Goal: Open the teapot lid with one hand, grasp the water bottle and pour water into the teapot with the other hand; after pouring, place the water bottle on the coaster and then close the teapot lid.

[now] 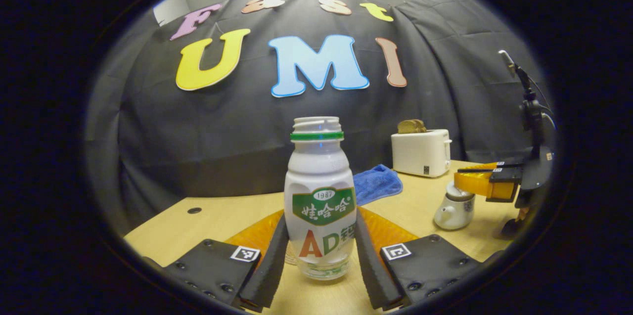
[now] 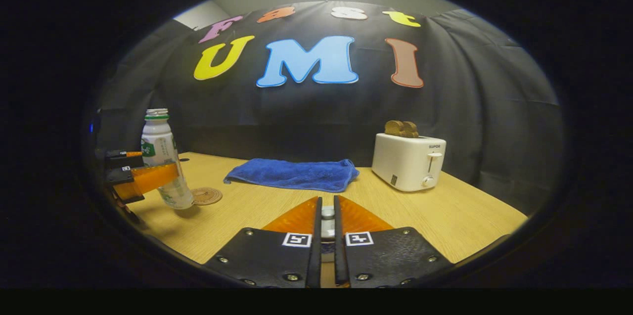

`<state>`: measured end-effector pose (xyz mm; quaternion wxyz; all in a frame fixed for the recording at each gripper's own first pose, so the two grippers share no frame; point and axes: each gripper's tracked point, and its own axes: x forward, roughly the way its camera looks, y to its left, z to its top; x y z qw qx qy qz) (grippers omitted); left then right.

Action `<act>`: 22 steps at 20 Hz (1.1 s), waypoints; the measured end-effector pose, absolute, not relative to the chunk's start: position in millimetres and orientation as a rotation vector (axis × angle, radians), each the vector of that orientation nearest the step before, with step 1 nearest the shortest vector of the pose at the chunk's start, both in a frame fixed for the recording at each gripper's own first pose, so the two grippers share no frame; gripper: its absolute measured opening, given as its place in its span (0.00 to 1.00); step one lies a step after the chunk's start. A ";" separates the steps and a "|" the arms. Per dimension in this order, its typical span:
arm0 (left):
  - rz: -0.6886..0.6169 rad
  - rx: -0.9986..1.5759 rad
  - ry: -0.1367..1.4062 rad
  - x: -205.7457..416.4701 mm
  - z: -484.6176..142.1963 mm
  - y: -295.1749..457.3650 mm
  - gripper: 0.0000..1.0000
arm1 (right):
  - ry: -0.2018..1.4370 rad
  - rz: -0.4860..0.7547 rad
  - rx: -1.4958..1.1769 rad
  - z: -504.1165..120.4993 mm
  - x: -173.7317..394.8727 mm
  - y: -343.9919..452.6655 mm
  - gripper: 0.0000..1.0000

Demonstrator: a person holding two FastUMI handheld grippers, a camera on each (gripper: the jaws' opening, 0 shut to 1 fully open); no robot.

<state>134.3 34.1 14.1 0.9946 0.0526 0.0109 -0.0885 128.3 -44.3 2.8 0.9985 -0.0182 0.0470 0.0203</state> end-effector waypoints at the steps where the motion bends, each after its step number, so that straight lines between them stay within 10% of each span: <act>1: -0.175 0.106 0.026 134.7 12.8 34.5 0.75 | 0.093 0.048 -0.029 3.1 128.1 -42.9 0.11; 11: -0.160 0.080 0.041 137.6 9.1 40.1 0.75 | 0.115 0.032 -0.006 -8.3 129.6 -44.5 0.11; 12: -0.162 0.064 0.046 138.4 6.4 39.5 0.75 | 0.117 0.030 0.001 -8.6 129.9 -46.6 0.33; 13: -0.160 0.038 0.050 138.5 6.7 39.6 0.75 | 0.117 0.030 0.005 -9.7 132.0 -46.4 0.08; 16: -0.159 0.014 0.047 145.6 8.0 39.4 0.75 | 0.075 0.013 -0.012 7.7 113.2 -51.8 0.87; 22: -0.163 -0.021 0.106 180.9 -5.6 58.6 0.75 | 0.015 0.008 0.014 24.0 104.0 -54.5 0.89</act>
